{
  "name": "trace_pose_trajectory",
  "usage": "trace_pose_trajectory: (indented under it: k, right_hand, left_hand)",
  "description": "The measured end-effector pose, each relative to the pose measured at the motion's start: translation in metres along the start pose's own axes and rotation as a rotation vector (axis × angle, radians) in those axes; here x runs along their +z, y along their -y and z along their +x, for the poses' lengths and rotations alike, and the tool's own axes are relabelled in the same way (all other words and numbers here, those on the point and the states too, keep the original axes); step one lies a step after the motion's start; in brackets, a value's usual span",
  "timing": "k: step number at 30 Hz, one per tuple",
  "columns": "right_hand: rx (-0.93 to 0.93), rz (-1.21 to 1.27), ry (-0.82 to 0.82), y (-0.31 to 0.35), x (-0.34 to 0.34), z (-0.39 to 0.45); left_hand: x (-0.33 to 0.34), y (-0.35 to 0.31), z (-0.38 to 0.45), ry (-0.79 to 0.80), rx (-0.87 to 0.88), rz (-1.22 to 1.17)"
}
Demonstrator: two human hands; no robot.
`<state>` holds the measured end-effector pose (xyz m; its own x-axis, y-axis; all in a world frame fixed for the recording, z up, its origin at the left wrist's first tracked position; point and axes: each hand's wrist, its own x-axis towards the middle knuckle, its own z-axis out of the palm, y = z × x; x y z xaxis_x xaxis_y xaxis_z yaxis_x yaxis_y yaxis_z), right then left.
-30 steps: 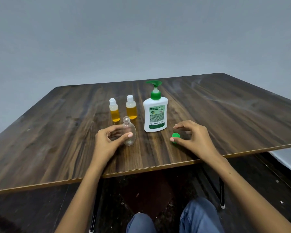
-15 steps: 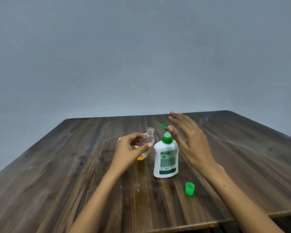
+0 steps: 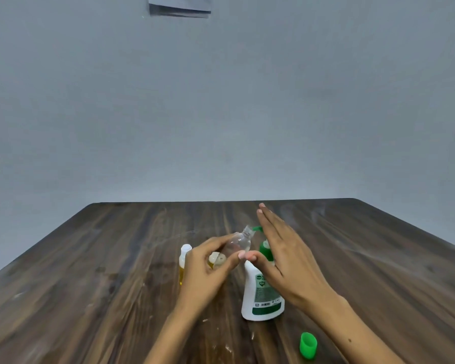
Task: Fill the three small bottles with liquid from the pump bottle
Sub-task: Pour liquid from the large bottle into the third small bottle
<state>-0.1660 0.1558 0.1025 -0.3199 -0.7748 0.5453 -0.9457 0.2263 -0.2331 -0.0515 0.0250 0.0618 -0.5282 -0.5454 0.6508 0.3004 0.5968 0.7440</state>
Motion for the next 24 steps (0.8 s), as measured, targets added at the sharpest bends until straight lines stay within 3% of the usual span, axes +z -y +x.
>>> trace_pose_trajectory:
  k: [8, 16, 24]
  right_hand:
    - [0.018, -0.083, -0.031, 0.009, 0.002, 0.001]
    - [-0.042, -0.038, -0.155, 0.007, 0.012, 0.002]
    - [-0.036, 0.075, -0.312, 0.003, 0.024, 0.001]
  left_hand:
    - [0.003, -0.003, -0.001, -0.018, 0.087, 0.127]
    - [0.002, 0.009, -0.001, -0.057, 0.014, 0.054]
    - [0.002, 0.002, -0.002, -0.083, 0.107, 0.023]
